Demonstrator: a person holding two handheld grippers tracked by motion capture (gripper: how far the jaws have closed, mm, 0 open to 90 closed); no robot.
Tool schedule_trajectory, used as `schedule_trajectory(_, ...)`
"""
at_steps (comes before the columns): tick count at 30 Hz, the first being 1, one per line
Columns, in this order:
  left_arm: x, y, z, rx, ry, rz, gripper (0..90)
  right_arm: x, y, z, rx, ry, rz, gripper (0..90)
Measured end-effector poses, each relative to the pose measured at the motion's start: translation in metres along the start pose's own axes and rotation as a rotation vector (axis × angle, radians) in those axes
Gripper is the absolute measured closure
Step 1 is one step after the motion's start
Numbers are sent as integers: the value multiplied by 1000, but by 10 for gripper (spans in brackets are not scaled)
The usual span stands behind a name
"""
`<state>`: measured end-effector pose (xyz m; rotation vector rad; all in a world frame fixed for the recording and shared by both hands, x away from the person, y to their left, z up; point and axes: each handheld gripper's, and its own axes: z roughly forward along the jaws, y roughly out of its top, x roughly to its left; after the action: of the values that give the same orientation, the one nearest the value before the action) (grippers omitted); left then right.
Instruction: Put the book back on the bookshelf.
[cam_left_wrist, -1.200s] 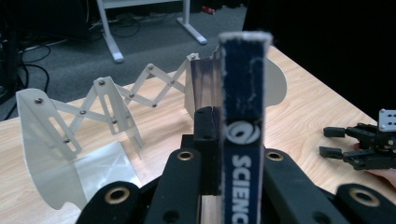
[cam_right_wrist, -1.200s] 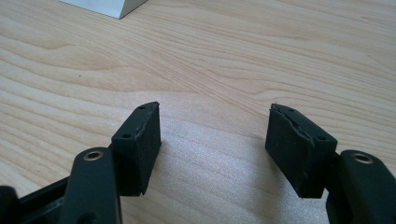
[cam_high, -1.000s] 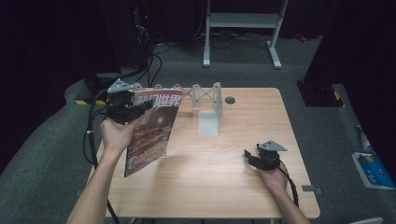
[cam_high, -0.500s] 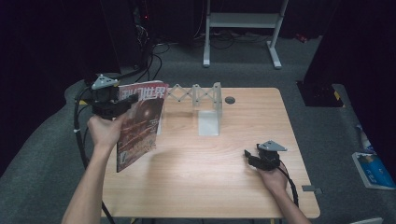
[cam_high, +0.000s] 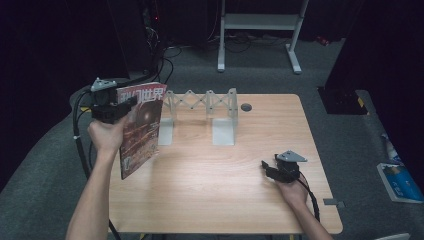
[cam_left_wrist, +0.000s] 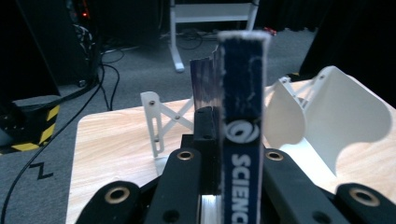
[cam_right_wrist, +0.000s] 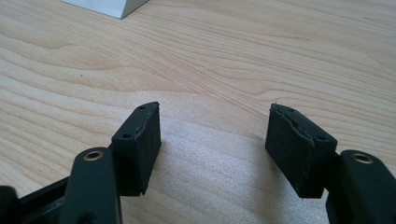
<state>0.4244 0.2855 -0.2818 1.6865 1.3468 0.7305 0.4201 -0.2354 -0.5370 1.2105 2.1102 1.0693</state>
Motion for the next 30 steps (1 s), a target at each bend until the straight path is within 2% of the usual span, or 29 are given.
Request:
schedule_trajectory(16, 12, 1, 26, -9, 35, -39, 839, 1, 0, 0, 2, -1, 4, 356)
schedule_trajectory(21, 11, 0, 35, -1, 44, -36, 839, 1, 0, 0, 0, -1, 1, 356)
schedule_trajectory(26, 2, -1, 48, -1, 45, -9, 839, 1, 0, 0, -2, 2, -4, 355)
schedule_trajectory(30, -1, -1, 55, -13, 52, -18, 839, 1, 0, 0, -2, 5, -6, 355)
